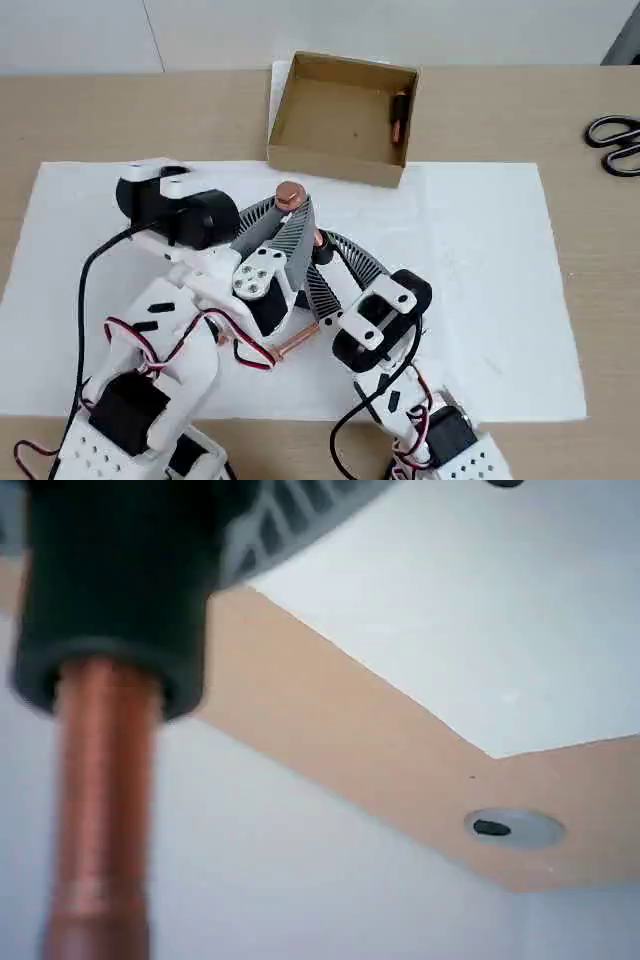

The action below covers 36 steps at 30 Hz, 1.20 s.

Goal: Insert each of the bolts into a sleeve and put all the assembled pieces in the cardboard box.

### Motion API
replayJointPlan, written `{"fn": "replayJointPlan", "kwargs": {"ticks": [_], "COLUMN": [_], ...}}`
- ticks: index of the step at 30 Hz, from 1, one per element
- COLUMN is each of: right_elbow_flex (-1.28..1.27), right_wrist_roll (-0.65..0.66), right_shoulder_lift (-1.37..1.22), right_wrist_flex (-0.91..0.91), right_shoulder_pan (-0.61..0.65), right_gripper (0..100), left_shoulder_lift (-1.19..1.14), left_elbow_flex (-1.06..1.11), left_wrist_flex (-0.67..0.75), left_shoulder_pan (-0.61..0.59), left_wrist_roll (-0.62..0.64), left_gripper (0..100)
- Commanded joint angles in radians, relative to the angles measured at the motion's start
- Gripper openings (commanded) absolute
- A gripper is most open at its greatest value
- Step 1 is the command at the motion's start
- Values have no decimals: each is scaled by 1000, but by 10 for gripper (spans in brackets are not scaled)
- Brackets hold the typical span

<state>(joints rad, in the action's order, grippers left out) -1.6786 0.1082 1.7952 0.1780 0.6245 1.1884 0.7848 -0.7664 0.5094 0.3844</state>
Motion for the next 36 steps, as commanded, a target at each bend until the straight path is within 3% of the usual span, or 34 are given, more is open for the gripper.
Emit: {"fn": "replayJointPlan", "kwargs": {"ticks": [1,13,21,26,36], "right_elbow_flex": [-5,-5,-5,-5,-5], "right_wrist_roll": [-6,-5,-3,-3,-3], "right_shoulder_lift": [18,18,18,18,18], "right_wrist_flex": [-25,-22,-21,-21,-21], "right_shoulder_pan": [5,5,4,4,1], "right_gripper": [4,4,4,4,4], "left_shoulder_lift": [-3,-2,-2,0,6], "left_elbow_flex": [19,45,48,44,-56], "left_wrist_flex": [14,-126,-247,-249,-135], "left_shoulder_pan": [2,71,69,58,-273], "left_wrist_roll": [-31,-190,-195,-199,-359], "left_gripper": [6,14,251,269,268]}}
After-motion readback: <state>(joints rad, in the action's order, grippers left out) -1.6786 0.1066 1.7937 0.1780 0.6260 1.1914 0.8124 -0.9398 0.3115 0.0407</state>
